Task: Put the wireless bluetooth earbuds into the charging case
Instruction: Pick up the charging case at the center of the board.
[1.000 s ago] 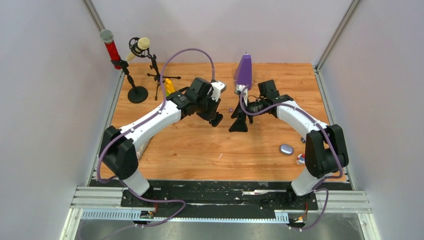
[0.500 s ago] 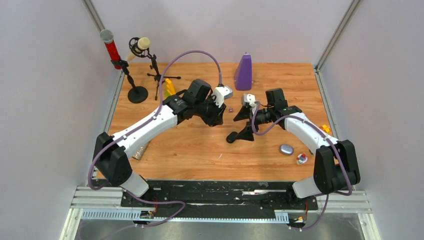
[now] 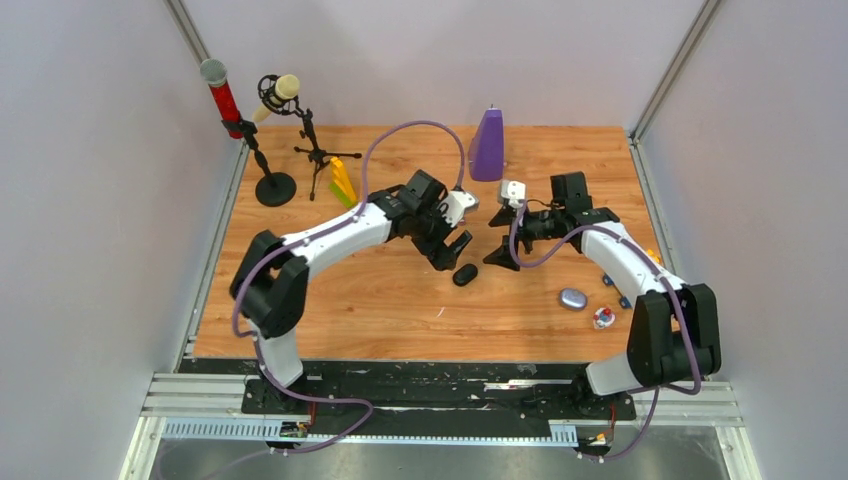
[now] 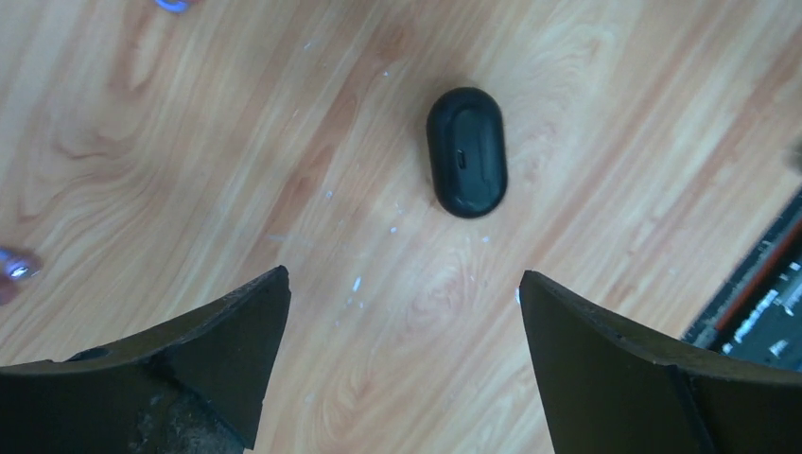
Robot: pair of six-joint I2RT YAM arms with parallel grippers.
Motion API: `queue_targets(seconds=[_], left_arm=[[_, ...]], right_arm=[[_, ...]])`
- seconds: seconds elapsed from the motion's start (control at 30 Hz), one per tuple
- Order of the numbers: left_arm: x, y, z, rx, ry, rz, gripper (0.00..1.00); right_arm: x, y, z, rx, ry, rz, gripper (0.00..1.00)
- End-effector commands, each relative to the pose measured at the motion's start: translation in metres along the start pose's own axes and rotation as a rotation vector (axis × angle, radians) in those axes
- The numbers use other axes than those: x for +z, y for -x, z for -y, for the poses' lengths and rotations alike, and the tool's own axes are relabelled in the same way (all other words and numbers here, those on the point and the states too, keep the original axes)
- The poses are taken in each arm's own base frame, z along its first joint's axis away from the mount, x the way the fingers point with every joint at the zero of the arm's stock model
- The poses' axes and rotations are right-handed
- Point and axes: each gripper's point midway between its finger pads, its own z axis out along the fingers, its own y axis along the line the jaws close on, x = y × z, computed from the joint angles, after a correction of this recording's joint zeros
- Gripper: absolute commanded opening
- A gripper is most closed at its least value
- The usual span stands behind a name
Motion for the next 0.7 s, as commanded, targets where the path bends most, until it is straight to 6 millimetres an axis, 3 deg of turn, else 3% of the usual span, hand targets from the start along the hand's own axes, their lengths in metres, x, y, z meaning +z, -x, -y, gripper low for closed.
queue_targets(seconds=[0.0,0.17,0.33,0.5,0.67], left_arm=[[0.035,0.009,0.0,-0.019,-0.012,-0.02,1.0],[0.06,0.008,0.012,-0.013,-0.043,-0.039,1.0],[0.071,0.008,0.027,-0.008,-0.077,-0.048,1.0],[0.09,-0.002,0.034,0.002,-0.081,-0.096,0.98],[0.105,-0.01,0.028,-0.011,-0.052,-0.136,0.88]], right_arm=[[-0.031,0.025,0.015,-0.085,-0.107,0.027,1.0],[-0.074,0.041,0.027,-0.081,-0.232,0.045,1.0],[-0.108,0.061,0.018,-0.036,-0.282,0.136,1.0],[-0.121,0.075,0.002,-0.089,-0.276,0.196,1.0],[-0.124,0.084,-0.007,-0.109,-0.254,0.226,1.0]])
